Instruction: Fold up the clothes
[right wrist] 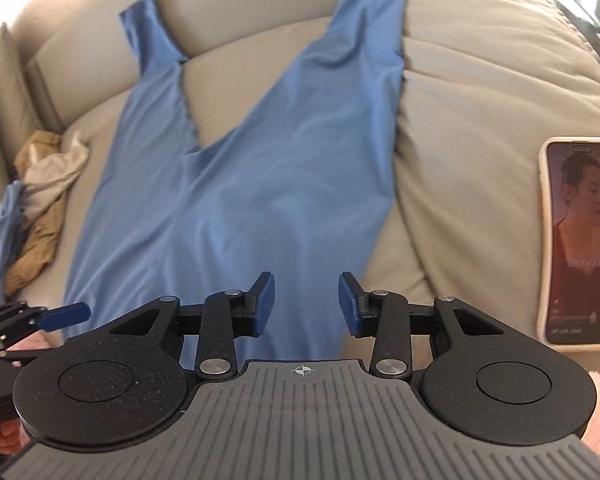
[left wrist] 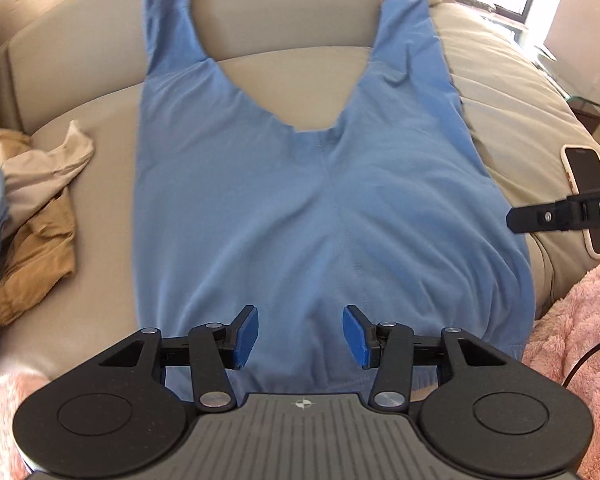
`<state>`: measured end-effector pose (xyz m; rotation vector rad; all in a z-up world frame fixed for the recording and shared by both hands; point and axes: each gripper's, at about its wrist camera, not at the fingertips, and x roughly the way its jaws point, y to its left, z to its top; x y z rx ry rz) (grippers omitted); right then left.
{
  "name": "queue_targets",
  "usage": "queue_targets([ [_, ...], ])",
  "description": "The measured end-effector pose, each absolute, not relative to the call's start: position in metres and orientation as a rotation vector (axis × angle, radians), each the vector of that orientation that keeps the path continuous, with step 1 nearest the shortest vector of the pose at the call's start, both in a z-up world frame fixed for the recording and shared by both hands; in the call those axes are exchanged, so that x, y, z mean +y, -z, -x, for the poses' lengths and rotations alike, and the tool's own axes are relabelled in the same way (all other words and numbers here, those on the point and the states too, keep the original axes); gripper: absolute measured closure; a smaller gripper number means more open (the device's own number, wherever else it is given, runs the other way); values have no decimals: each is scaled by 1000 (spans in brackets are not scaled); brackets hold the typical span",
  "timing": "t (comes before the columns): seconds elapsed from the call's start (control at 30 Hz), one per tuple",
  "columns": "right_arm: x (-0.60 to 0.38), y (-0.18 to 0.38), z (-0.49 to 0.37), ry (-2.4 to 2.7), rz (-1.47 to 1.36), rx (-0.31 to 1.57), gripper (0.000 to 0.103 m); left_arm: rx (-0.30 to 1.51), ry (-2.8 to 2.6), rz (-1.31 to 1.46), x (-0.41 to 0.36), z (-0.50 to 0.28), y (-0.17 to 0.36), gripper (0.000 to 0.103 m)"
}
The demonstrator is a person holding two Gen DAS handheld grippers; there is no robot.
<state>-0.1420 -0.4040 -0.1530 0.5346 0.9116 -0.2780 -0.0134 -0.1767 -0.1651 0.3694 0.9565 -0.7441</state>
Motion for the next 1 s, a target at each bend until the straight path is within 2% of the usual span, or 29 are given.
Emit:
queue_targets([
  [0.1,-365,158,136,213,-493,911,79,931,738,-304,-159,18,169,61],
  [0.23,-328,174,115,185,-474,937,82,869,806,-292,-160,29,173,65],
  [0.3,-317,181,112,196,-432,957,84,863,812,-320,-164,31,178,65],
  [0.37,-313,190,111,225,-388,999,84,931,786,-389,-171,27,193,65],
  [0.47,-319,205,120,262,-396,1079,88,955,781,-425,-170,26,202,63],
  [0.53,-327,204,128,276,-438,1084,96,965,784,-396,-167,25,197,64],
  [0.6,-331,200,133,289,-457,1077,94,966,789,-355,-163,24,190,64],
  [0.67,-335,195,138,297,-473,1055,83,952,789,-315,-159,23,183,62],
  [0.9,-358,171,152,323,-520,937,80,955,691,-299,-166,16,165,54],
  [1.0,-369,157,152,310,-514,953,77,965,682,-293,-168,16,158,52],
])
